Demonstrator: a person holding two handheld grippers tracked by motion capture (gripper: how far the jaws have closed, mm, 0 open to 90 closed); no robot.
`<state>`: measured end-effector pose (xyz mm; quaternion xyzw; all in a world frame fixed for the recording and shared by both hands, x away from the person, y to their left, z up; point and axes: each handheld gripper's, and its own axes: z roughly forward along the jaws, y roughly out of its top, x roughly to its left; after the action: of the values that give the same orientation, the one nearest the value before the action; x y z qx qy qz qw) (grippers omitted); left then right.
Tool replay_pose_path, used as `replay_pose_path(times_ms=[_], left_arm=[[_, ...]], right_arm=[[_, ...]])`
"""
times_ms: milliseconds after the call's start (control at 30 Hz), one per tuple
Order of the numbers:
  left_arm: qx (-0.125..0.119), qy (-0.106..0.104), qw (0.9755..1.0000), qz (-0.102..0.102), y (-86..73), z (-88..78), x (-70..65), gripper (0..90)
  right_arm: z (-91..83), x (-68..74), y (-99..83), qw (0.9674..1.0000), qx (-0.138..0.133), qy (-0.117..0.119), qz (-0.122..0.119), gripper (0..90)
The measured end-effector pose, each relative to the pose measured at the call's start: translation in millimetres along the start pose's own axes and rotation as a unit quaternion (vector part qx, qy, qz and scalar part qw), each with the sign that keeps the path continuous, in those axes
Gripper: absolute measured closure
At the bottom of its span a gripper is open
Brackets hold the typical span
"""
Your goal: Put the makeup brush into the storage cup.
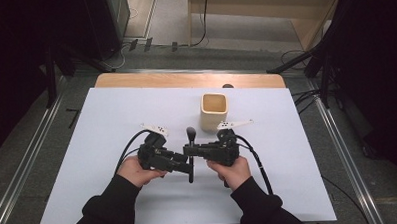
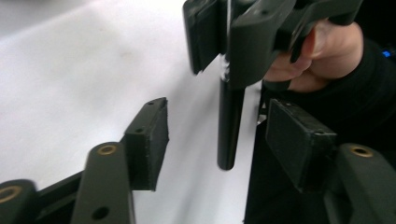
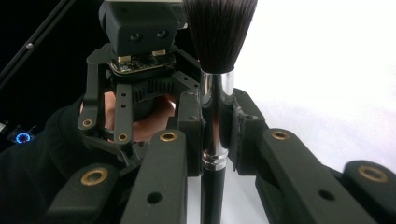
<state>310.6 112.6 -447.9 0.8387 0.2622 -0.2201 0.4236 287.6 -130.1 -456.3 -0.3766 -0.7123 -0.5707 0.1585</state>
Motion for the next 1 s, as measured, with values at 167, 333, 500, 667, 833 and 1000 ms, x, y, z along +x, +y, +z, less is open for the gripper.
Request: replay_pose_path(times_ms=[167,333,500,667,833,1000], left_arm=[[0.0,0.011,0.9999,0.006,-1.6,-1.8,0.6,34.6],[0.001,0.021,0.9997,0.016,-2.8,-3.8,0.7,33.3],[0.005,0.031,0.9993,0.018,-4.1,-7.2,0.9,32.4],[0.005,0.038,0.9991,0.019,-7.1,-12.3,1.2,31.3],[0.007,0.043,0.9988,0.022,-10.9,-16.6,1.6,30.3],[0.011,0.056,0.9981,0.024,-14.0,-19.9,1.5,30.0]], right_arm=[[-2.4,-0.4,0.8,1.0,0.001,-0.005,-0.005,78.5],[-5.5,-0.9,2.8,0.9999,0.0,-0.008,-0.011,78.4],[-8.7,-2.6,4.1,0.9998,0.0,-0.017,-0.014,78.5],[-9.9,-1.9,4.0,0.9994,0.004,-0.025,-0.025,78.4],[-10.6,-1.6,4.1,0.999,0.009,-0.031,-0.03,78.5],[-10.7,-1.9,4.0,0.9984,0.016,-0.041,-0.035,78.4]])
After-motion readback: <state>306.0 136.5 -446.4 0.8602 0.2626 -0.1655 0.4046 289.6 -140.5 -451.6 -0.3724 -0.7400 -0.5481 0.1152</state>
